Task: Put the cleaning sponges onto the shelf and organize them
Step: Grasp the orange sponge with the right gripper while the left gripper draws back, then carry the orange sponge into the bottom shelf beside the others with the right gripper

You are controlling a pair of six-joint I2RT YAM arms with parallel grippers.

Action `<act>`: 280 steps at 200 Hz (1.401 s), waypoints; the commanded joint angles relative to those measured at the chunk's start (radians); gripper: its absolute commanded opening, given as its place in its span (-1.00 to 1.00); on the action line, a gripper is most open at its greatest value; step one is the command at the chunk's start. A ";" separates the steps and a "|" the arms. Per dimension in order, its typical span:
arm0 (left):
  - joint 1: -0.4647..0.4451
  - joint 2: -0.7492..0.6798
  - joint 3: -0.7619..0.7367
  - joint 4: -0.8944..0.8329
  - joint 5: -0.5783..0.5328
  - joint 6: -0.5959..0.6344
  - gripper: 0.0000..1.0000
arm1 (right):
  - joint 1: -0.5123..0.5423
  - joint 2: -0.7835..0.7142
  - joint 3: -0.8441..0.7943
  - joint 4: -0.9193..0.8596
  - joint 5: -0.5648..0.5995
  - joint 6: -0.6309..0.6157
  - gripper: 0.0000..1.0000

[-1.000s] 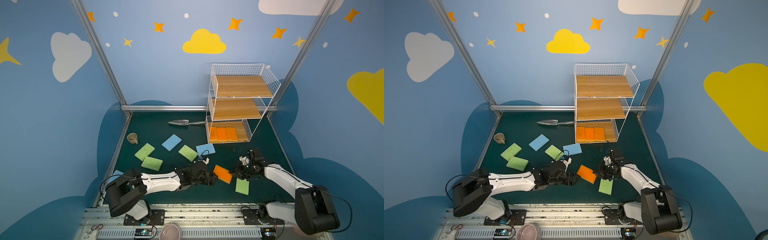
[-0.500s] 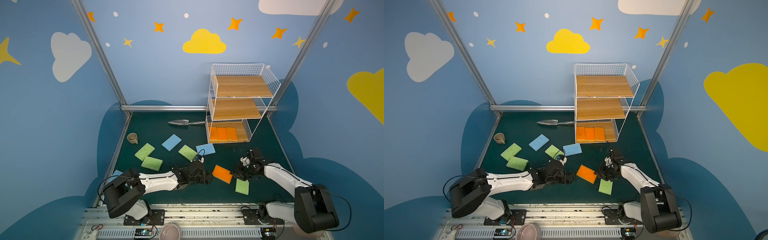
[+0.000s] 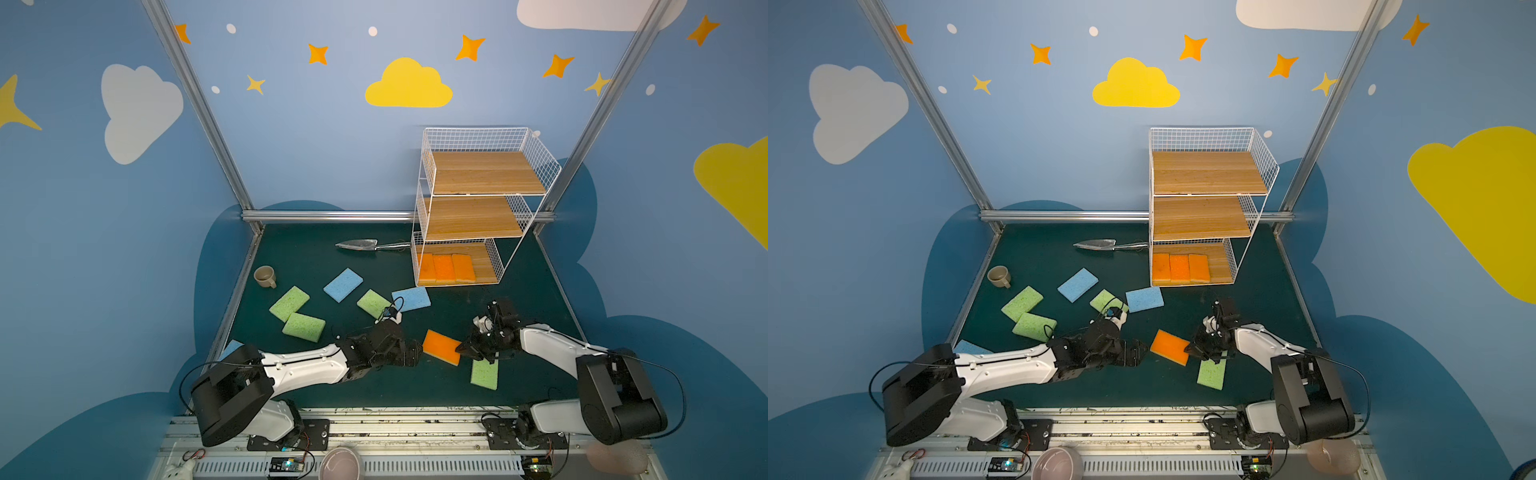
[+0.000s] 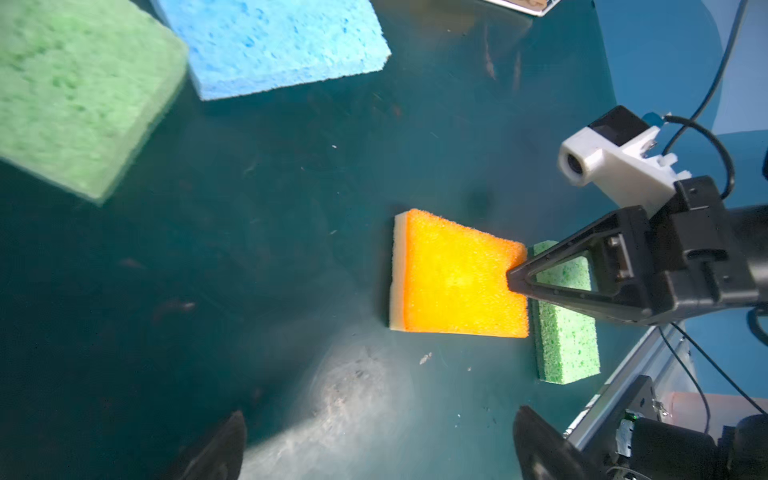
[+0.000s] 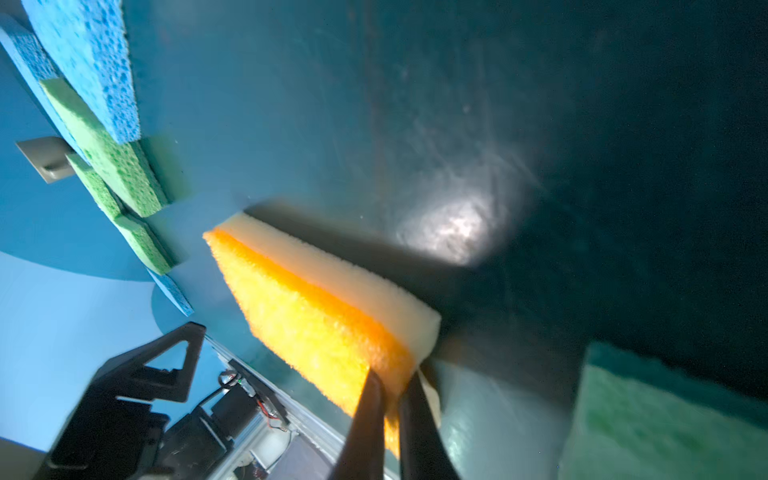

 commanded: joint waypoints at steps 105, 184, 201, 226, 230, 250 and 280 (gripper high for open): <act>0.070 -0.067 -0.041 -0.035 -0.036 0.028 0.99 | -0.243 -0.192 -0.064 0.220 -0.103 0.413 -1.00; 0.191 -0.042 -0.013 0.011 0.033 0.072 0.99 | -0.328 -0.132 -0.049 0.516 0.109 0.775 -1.00; 0.204 -0.020 0.006 0.014 0.042 0.086 0.99 | -0.345 -0.104 -0.028 0.545 0.148 0.807 -1.00; 0.223 0.012 0.028 0.022 0.051 0.101 0.99 | -0.372 -0.020 0.016 0.622 0.156 0.831 -1.00; 0.226 0.016 0.031 0.024 0.053 0.103 0.99 | -0.377 -0.002 0.021 0.635 0.154 0.834 -1.00; 0.238 0.031 0.041 0.031 0.059 0.111 0.99 | -0.395 0.079 0.058 0.714 0.141 0.847 -1.00; 0.257 0.045 0.058 0.031 0.064 0.126 0.99 | -0.402 0.169 0.104 0.781 0.160 0.854 -1.00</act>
